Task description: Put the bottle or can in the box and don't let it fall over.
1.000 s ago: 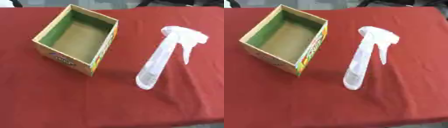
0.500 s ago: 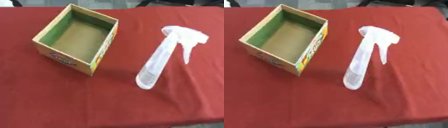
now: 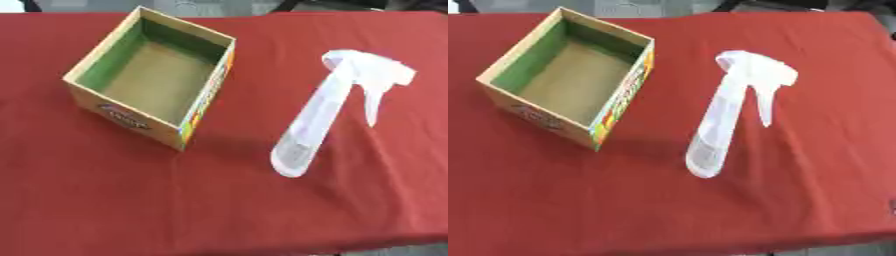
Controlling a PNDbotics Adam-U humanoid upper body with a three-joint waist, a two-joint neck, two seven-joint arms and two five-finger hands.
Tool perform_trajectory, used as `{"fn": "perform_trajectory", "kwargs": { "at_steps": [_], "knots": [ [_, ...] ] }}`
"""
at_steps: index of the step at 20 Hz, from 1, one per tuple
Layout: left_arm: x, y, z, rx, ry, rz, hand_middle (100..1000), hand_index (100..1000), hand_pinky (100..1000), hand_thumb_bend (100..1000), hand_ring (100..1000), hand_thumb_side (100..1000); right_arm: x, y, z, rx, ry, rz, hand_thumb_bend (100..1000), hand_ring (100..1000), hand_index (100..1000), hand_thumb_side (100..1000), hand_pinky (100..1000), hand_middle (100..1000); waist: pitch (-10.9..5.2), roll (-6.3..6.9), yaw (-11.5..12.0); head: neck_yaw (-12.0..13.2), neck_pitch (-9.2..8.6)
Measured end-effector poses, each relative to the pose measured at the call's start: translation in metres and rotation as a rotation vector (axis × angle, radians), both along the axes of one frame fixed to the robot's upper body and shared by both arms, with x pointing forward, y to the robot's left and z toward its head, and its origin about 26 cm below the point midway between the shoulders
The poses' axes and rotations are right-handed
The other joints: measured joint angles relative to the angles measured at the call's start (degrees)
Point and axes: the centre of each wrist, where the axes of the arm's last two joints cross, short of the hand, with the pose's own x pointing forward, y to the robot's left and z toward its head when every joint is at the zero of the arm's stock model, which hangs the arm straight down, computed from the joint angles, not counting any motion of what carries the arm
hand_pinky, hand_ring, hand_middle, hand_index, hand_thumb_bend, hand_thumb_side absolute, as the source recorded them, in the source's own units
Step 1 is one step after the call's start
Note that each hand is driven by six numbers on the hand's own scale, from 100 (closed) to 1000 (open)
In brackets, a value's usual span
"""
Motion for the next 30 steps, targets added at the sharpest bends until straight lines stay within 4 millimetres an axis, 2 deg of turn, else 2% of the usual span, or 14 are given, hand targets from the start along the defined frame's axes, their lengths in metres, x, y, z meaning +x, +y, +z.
{"fn": "perform_trajectory", "kwargs": {
  "at_steps": [20, 30],
  "knots": [
    [0.0, 0.0, 0.0, 0.0, -0.003, 0.0, 1000, 755, 493, 309, 1000, 943, 0.006, 0.047, -0.018, -0.055, 0.269, -0.002, 100, 946, 1000, 1000, 856, 944, 0.0, 0.04, 0.33, -0.97, 0.0],
    [0.0, 0.0, 0.001, 0.0, -0.004, 0.0, 1000, 752, 492, 309, 1000, 941, 0.007, 0.06, -0.02, -0.077, 0.326, 0.026, 100, 946, 1000, 1000, 854, 944, -0.01, 0.01, 0.33, -1.32, 0.0]
  ]
}}
